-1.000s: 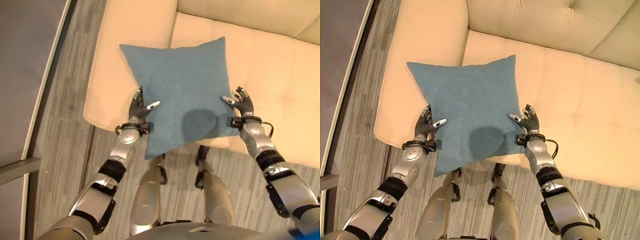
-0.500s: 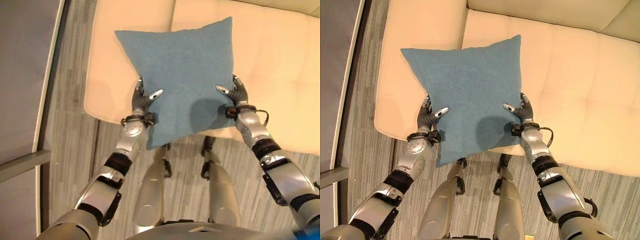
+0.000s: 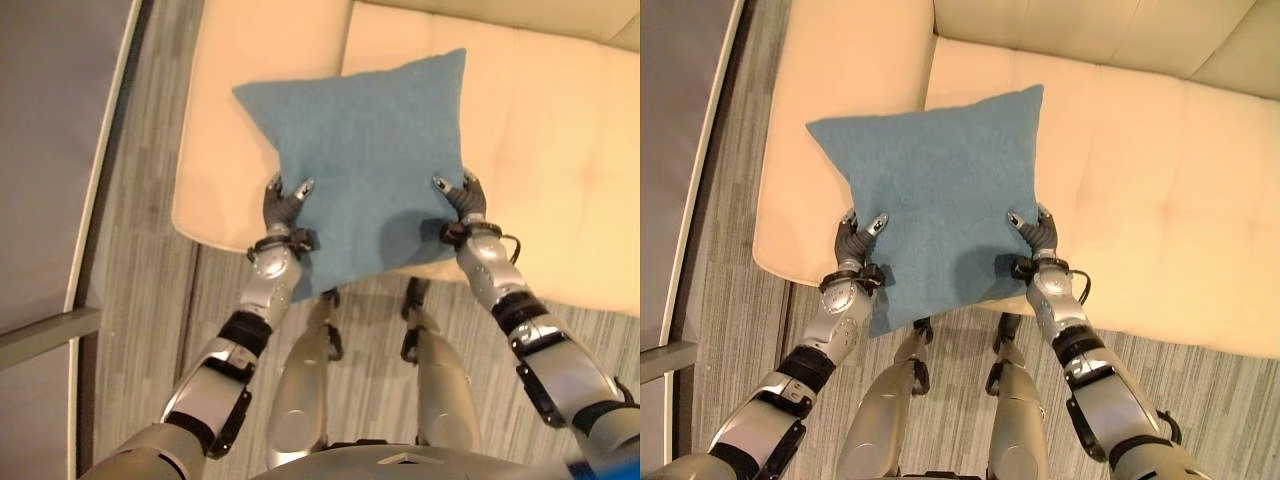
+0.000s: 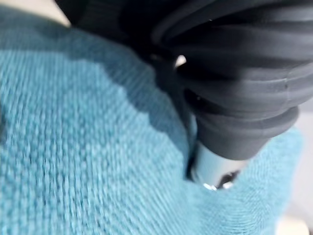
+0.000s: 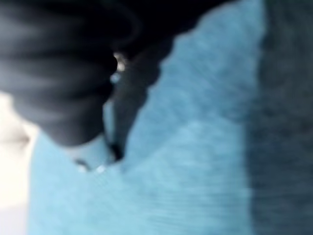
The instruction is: Pick up all the scattered cushions and arrange them neatly on the sofa.
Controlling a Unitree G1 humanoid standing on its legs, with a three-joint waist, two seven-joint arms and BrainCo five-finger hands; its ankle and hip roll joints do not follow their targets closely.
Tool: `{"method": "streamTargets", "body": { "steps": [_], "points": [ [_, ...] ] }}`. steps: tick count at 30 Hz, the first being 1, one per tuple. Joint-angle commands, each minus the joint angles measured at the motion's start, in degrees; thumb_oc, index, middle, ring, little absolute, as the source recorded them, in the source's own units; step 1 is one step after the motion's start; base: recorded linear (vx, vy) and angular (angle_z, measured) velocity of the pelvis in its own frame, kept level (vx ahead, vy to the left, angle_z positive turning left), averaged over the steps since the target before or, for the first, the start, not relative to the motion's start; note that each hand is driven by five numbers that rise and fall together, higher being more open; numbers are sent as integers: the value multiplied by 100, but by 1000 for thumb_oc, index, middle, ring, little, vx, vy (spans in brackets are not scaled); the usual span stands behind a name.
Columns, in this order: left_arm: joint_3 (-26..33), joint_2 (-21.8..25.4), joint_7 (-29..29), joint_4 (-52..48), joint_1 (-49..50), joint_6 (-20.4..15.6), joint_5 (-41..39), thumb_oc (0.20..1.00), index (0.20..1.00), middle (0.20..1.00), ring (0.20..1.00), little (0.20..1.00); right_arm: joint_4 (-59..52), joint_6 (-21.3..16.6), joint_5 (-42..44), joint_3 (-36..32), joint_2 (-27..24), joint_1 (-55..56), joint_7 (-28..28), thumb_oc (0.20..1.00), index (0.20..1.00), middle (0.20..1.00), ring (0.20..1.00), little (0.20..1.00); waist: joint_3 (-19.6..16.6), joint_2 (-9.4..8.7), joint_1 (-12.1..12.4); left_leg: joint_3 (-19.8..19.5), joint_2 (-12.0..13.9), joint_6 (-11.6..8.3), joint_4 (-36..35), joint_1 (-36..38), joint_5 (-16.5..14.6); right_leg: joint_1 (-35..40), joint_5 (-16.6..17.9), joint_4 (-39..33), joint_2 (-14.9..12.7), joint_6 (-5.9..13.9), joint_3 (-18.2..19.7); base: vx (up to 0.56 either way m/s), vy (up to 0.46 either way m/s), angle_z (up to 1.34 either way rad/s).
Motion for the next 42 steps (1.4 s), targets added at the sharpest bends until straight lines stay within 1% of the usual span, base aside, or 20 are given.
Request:
{"method": "streamTargets", "body": {
  "steps": [1,4,5,9,12,14,18,20,22,25,28,31,33,35,36,37,38,40,41,42],
  "points": [
    [-439,-467,-206,-63,-177,-55,5,200,200,200,200,200,-656,-286,203,461,1246,44,445,200,200,200,200,200,-230,-290,36,-120,109,-735,56,384,-481,127,216,-402,-45,426,43,50,-41,-2],
    [-483,-455,-242,-378,161,4,61,200,200,200,200,200,-1047,-314,109,411,1224,513,418,200,200,200,200,200,-287,-377,-6,-131,204,-725,155,677,-607,494,93,-416,30,379,57,32,-91,2],
    [-504,-462,-271,-456,237,40,82,200,200,200,200,200,-1121,-327,65,381,1205,631,412,200,200,200,200,200,-275,-428,-30,-114,208,-683,267,670,-543,555,148,-424,34,316,47,-40,-143,4],
    [-439,-456,-359,-751,737,113,104,200,200,200,200,200,-1627,-271,-185,99,941,1419,394,200,200,200,200,200,-416,-581,-164,-197,362,-742,990,953,-822,1183,-81,-499,187,195,85,29,-85,7],
    [-345,-452,-409,-937,995,114,102,200,200,200,200,200,-1802,-297,-282,-147,859,1731,339,200,200,200,200,200,-522,-612,-181,-679,-107,-623,1133,1081,-1164,1387,-72,-538,187,213,161,28,81,-11],
    [-189,-427,-432,-1075,1337,161,112,200,200,200,200,200,-1947,-190,-692,-339,812,2000,169,200,200,200,200,200,-857,-561,-238,-790,-381,-420,879,1475,-1356,1550,-18,-542,220,302,325,100,257,-17],
    [-76,-244,-385,-1270,1661,269,375,200,200,200,200,200,-2155,-34,-1305,-333,853,2200,90,200,200,200,200,200,-1138,-530,-186,-345,-369,-240,408,2140,-1363,1542,-26,-195,197,492,460,10,281,-92],
    [-51,-192,-375,-1331,1718,289,410,200,200,200,200,200,-2175,-7,-1406,-296,882,2179,79,200,200,200,200,200,-1127,-497,-118,-181,-326,-187,344,2272,-1361,1467,-56,95,115,539,245,-46,102,-136],
    [-14,-143,-366,-1313,1809,335,467,200,200,200,200,200,-2194,38,-1464,-228,883,2180,110,200,200,200,200,200,-1167,-407,-10,21,-233,-160,137,2494,-1309,1500,-92,293,-165,581,-321,-13,-48,-81],
    [-8,-140,-359,-1301,1892,333,437,200,200,200,200,200,-2332,88,-1584,-276,805,2234,121,200,200,200,200,200,-1216,-345,-35,26,-169,-184,-47,2612,-1230,1514,-125,374,-190,598,-118,21,-123,-18],
    [18,-144,-353,-1297,2020,361,425,200,200,200,200,200,-2403,120,-1674,-225,707,2234,96,200,200,200,200,200,-1388,-421,28,179,-60,-333,-140,2681,-1165,1855,-64,-150,-195,585,-412,87,-231,-12],
    [45,-185,-381,-1322,2089,368,347,200,200,200,200,200,-2463,164,-1702,-217,618,2281,119,200,200,200,200,200,-1461,-453,18,151,37,-439,-46,2665,-1194,1940,-62,-379,-47,553,-313,75,-230,3],
    [-44,-272,-397,-1327,2056,362,272,200,200,200,200,200,-2591,167,-1783,-285,414,2347,74,200,200,200,200,200,-1364,-502,-26,69,201,-554,702,2387,-1310,2107,-139,-520,91,380,-308,31,-340,2],
    [-66,-336,-442,-1296,1995,345,199,200,200,200,200,200,-2590,203,-1817,-391,307,2372,5,200,200,200,200,200,-1313,-533,-37,150,346,-628,1266,2123,-1230,2240,-173,-608,108,274,-423,9,-162,-1],
    [-66,-337,-442,-1295,1994,345,199,200,200,200,200,200,-2590,203,-1817,-391,307,2371,5,200,200,200,200,200,-1315,-530,-40,145,349,-629,1276,2114,-1234,2239,-172,-610,111,273,-426,25,-121,2],
    [-74,-338,-447,-1290,1963,347,236,200,200,200,200,200,-2598,225,-1806,-428,297,2389,-18,200,200,200,200,200,-1261,-544,12,20,225,-594,1549,1910,-1222,2326,-181,-691,149,212,-422,57,-103,9],
    [-74,-344,-444,-1313,1974,355,265,200,200,200,200,200,-2603,209,-1800,-422,306,2369,-26,200,200,200,200,200,-1267,-557,41,-119,47,-542,1468,1822,-1351,2348,-189,-749,166,211,-389,94,-119,4],
    [-85,-365,-457,-1311,2006,402,313,200,200,200,200,200,-2572,190,-1788,-397,316,2343,-33,200,200,200,200,200,-1313,-554,68,-213,-153,-465,1185,1741,-1366,2417,-188,-870,230,256,-387,130,-50,-9],
    [-88,-365,-455,-1294,2011,432,338,200,200,200,200,200,-2559,192,-1782,-389,320,2334,-17,200,200,200,200,200,-1334,-543,78,-214,-227,-439,1035,1726,-1313,2439,-188,-895,263,273,-365,185,-29,-8],
    [-70,-335,-441,-1274,1980,464,353,200,200,200,200,200,-2473,179,-1753,-364,346,2278,-47,200,200,200,200,200,-1344,-522,139,-245,-375,-442,720,1449,-1004,2489,-205,-953,384,292,-307,161,-18,-5]
  ]
}}
